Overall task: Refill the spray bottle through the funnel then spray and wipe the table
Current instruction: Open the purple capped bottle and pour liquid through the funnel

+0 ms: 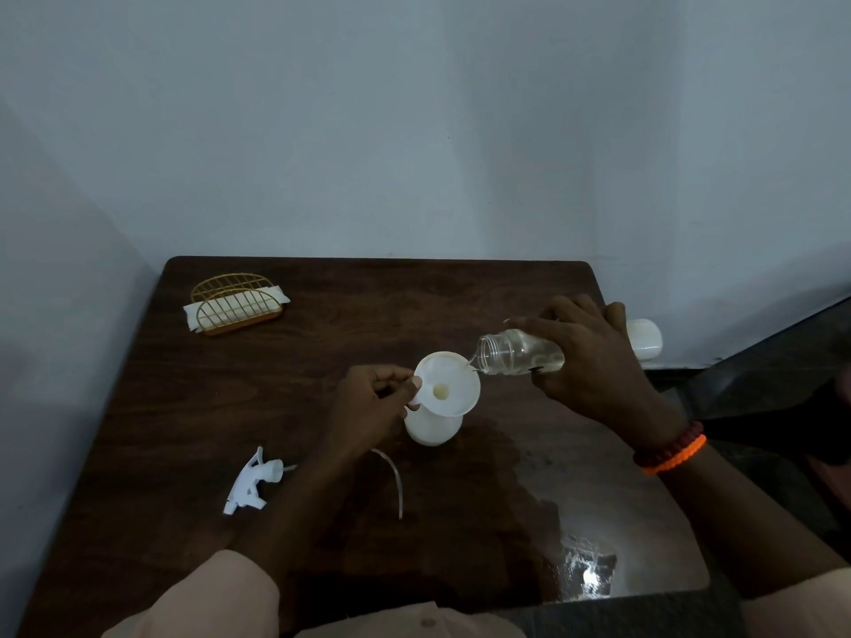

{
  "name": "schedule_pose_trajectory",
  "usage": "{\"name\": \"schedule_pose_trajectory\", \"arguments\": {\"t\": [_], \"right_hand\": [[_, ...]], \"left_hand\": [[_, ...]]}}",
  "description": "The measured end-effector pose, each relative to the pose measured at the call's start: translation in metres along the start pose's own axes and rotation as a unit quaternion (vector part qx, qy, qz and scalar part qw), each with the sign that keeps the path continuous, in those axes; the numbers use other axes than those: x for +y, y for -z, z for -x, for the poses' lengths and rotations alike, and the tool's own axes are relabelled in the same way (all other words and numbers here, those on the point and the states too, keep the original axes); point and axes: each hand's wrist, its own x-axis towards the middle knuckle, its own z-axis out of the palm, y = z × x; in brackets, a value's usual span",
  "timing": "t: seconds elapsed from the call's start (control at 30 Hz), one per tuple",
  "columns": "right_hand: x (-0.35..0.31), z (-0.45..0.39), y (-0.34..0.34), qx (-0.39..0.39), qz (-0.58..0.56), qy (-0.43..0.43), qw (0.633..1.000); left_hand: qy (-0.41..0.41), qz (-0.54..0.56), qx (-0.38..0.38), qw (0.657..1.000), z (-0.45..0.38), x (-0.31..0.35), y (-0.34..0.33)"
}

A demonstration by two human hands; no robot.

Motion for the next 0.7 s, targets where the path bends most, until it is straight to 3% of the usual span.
{"name": "schedule_pose_trajectory", "arguments": {"t": [0.7], "right_hand": [[0.0019,-0.0012,0.0039,0.009,0.006,0.004,1.0]], "left_hand": [[0.002,-0.001,-0.004,1.0,-0.002,0.0009,-0.0004]]}}
